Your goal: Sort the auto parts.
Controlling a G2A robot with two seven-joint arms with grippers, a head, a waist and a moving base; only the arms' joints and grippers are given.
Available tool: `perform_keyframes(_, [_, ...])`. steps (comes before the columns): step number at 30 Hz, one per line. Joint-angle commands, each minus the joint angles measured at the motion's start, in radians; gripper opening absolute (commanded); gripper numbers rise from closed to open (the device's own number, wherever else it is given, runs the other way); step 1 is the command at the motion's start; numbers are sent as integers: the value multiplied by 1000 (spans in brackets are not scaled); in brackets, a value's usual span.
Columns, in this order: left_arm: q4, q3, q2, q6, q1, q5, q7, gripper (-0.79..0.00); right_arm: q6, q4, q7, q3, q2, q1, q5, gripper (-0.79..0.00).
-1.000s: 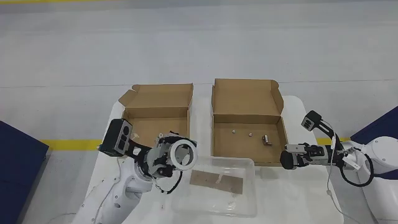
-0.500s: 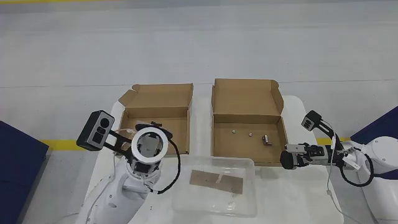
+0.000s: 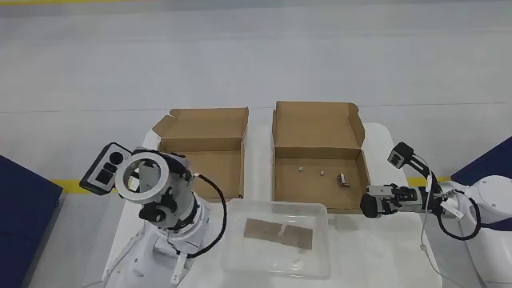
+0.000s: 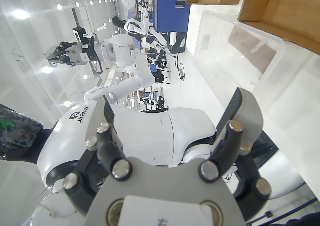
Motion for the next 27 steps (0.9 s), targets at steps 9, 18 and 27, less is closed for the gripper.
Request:
perform_keyframes(9, [-24, -41, -17, 54, 21, 93, -122, -785, 0, 0, 0, 0, 0, 0, 0, 0])
perform_keyframes(18, [-20, -63, -28, 102, 34, 192, -223, -785, 0, 0, 0, 0, 0, 0, 0, 0])
perform_keyframes(27, [-43, -47, -46, 126, 45, 162, -225, -785, 0, 0, 0, 0, 0, 0, 0, 0])
